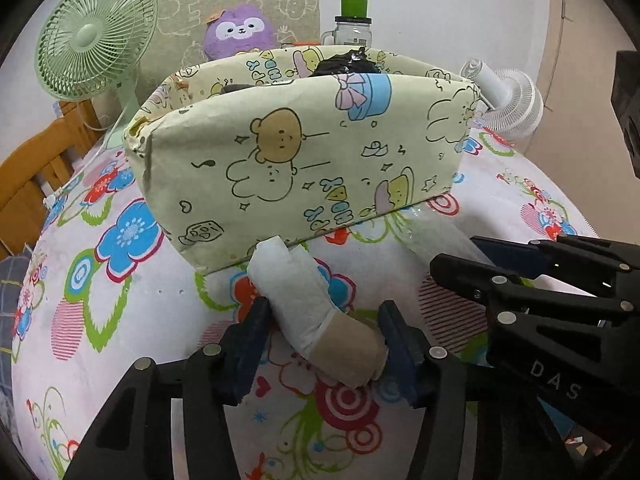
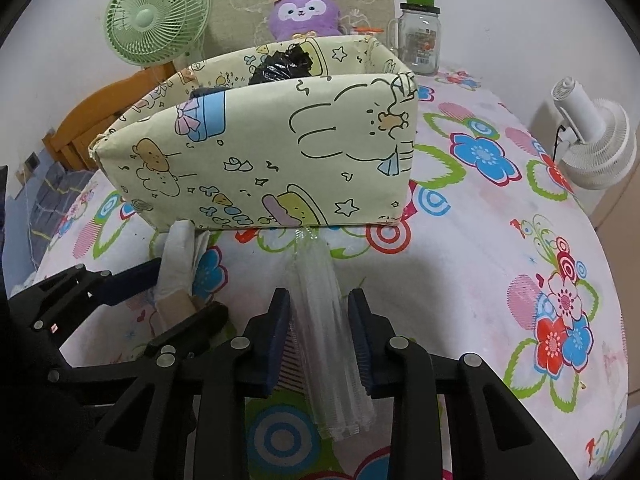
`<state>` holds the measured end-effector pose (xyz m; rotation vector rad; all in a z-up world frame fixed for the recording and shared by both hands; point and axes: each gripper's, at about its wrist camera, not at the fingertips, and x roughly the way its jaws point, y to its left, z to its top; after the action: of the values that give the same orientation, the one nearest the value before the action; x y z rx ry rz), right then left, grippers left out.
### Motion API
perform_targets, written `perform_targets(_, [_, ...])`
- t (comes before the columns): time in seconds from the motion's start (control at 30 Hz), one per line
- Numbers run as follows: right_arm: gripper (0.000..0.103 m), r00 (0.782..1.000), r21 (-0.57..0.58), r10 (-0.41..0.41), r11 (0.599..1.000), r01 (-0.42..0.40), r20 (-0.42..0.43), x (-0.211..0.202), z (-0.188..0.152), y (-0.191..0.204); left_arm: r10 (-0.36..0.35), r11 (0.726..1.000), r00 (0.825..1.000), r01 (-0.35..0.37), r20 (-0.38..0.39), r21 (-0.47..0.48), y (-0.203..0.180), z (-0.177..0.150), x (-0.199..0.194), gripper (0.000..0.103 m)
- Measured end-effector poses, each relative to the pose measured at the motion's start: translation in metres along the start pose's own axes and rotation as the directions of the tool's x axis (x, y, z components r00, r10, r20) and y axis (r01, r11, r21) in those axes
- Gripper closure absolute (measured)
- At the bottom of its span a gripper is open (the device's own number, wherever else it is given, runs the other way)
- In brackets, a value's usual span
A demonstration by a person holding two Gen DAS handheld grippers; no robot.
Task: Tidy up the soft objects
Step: 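Grasp the white rolled towel with the left tool while the right tool grasps the clear bag, then lift and carry the white towel and clear bag over the box with both tools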
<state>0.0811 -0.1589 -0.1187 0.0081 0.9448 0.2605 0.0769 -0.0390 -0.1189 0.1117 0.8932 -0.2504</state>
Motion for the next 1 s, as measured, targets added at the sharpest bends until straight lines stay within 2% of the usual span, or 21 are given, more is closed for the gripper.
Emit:
perform_targets(0.3, [0.077,1.000,-0.006,0.012,1.000,-0.012,0.025,-0.014,-0.005,0.001,0.009,1.000,1.000,-0.009,0.021,0.004,-0.009,-0.004,-0.015,0.049])
perform_targets(0.5, [0.084,0.999,-0.015,0.027,1.000,-0.027,0.025,-0.018,-0.009,0.006,0.017,1.000,1.000,-0.017,0.023,0.002,-0.011,-0.009,-0.020,0.050])
perform_targets(0.57, [0.090,0.999,-0.023,0.035,0.999,-0.035,0.022,-0.019,-0.011,0.008,0.015,1.000,1.000,-0.015,0.026,0.002,-0.012,-0.010,-0.022,0.050])
perform_targets(1.0, [0.091,0.999,-0.023,0.034,0.999,-0.033,0.041,-0.031,-0.010,0.012,0.010,1.000,0.999,-0.010,0.045,-0.007,-0.012,-0.010,-0.032,0.052])
